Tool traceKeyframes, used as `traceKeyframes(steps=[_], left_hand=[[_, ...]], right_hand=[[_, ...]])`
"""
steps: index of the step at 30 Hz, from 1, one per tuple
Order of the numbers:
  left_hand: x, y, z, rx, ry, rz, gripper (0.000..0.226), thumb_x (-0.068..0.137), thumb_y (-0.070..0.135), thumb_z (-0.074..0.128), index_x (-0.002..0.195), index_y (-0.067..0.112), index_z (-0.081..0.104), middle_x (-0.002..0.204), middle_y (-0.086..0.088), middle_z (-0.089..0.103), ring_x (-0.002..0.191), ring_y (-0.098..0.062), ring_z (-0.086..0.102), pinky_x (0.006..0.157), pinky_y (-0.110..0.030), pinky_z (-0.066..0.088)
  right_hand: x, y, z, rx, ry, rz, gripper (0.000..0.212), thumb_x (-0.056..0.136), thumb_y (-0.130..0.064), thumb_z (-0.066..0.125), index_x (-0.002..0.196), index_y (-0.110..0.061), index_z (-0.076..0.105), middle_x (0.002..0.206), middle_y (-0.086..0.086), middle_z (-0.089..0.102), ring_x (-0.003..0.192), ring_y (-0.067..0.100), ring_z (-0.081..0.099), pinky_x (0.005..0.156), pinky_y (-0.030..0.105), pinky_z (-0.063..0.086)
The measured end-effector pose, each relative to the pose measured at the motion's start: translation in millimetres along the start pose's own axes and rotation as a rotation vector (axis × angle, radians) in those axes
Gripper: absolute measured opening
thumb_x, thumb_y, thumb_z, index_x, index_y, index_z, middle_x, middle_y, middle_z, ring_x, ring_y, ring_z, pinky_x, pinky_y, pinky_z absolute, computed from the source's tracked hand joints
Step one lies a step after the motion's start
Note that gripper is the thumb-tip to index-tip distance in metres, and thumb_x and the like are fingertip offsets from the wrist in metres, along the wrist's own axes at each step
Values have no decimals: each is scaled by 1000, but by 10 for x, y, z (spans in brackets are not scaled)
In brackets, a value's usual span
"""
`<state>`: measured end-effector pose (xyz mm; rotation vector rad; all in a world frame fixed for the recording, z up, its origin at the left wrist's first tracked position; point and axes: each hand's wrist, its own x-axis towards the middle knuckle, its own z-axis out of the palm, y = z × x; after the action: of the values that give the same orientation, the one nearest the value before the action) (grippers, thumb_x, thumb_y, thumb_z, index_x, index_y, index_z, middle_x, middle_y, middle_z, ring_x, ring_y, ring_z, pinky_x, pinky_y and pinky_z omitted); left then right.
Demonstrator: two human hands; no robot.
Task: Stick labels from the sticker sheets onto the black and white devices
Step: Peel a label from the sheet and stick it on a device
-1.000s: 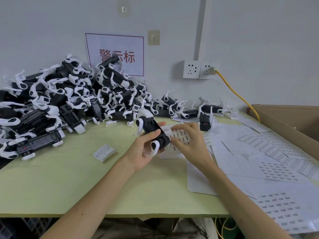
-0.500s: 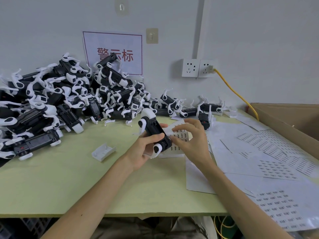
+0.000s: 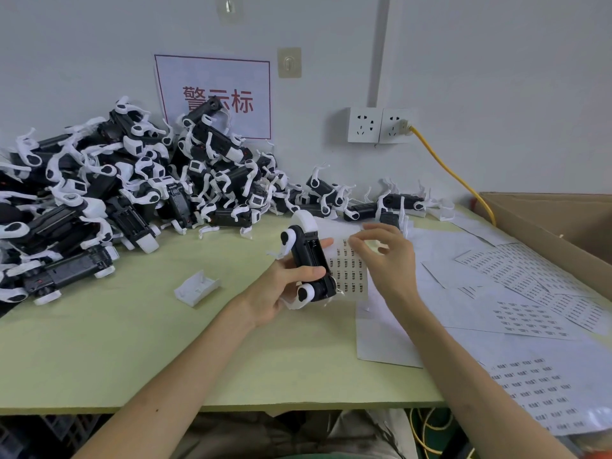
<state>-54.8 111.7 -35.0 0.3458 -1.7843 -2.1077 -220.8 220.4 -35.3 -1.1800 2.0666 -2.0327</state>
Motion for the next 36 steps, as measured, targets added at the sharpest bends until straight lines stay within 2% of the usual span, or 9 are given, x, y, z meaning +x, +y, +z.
traceKeyframes(steps=[4, 8, 12, 14, 16, 23, 27, 32, 36], left_hand=[[19, -21, 13, -18, 30, 20, 60, 79, 19, 70, 138, 26, 60, 132, 0, 70, 120, -19, 67, 97, -33, 55], [26, -20, -28, -32, 87, 70, 59, 79, 21, 70, 137, 25, 62, 129, -4, 71, 116, -20, 69, 99, -33, 56], [27, -38, -10, 44, 102, 90, 61, 77, 22, 72, 137, 27, 62, 129, -4, 71, 118, -22, 68, 99, -34, 55], [30, -65, 2, 84, 106, 94, 62, 76, 22, 73, 137, 29, 61, 126, -2, 72, 116, -21, 69, 101, -38, 53], [30, -78, 8, 116, 107, 98, 63, 76, 22, 74, 137, 29, 61, 125, 0, 73, 115, -19, 69, 99, -36, 53], [24, -82, 2, 147, 97, 85, 58, 76, 23, 75, 131, 33, 63, 126, 7, 73, 116, -13, 68, 89, -25, 55], [32, -83, 0, 150, 103, 77, 56, 75, 24, 75, 130, 33, 64, 126, 8, 73, 117, -14, 68, 89, -25, 56], [40, -99, -4, 184, 52, 33, 59, 77, 23, 73, 134, 29, 63, 127, 0, 72, 121, -21, 67, 103, -39, 53], [51, -92, -17, 198, 31, 10, 59, 76, 25, 75, 134, 27, 64, 129, -4, 71, 122, -26, 66, 106, -46, 52]], right_hand=[[-52, -1, 20, -140, -31, -161, 9, 85, -21, 81, 88, -29, 79, 126, -10, 59, 123, 7, 48, 104, 26, 38], [-102, -10, 86, -269, -141, -220, 23, 79, -30, 87, 99, -26, 79, 127, -9, 58, 126, 12, 43, 111, 39, 34], [-100, 7, 79, -292, -114, -263, 20, 78, -26, 89, 94, -20, 80, 109, -6, 65, 107, 8, 49, 100, 32, 41], [-100, 12, 79, -261, -147, -201, 16, 78, -25, 89, 90, -20, 79, 94, -11, 68, 93, 6, 55, 88, 31, 46], [-91, 28, 81, -236, -170, -125, 15, 78, -27, 88, 86, -20, 78, 87, -13, 70, 88, 10, 61, 80, 32, 50], [-87, 25, 85, -180, -194, -79, 10, 82, -22, 85, 82, -13, 80, 82, -5, 72, 82, 21, 63, 79, 43, 55], [-89, 31, 92, -169, -204, -76, 7, 85, -18, 81, 79, -15, 79, 78, -7, 71, 78, 16, 62, 75, 37, 54], [-41, 66, 78, -207, -129, -72, 18, 86, -15, 73, 68, -19, 72, 70, -12, 68, 69, 3, 59, 64, 19, 46], [-11, 80, 67, -208, -73, -64, 17, 91, -15, 70, 75, -18, 73, 70, -16, 68, 69, -1, 60, 63, 10, 43]])
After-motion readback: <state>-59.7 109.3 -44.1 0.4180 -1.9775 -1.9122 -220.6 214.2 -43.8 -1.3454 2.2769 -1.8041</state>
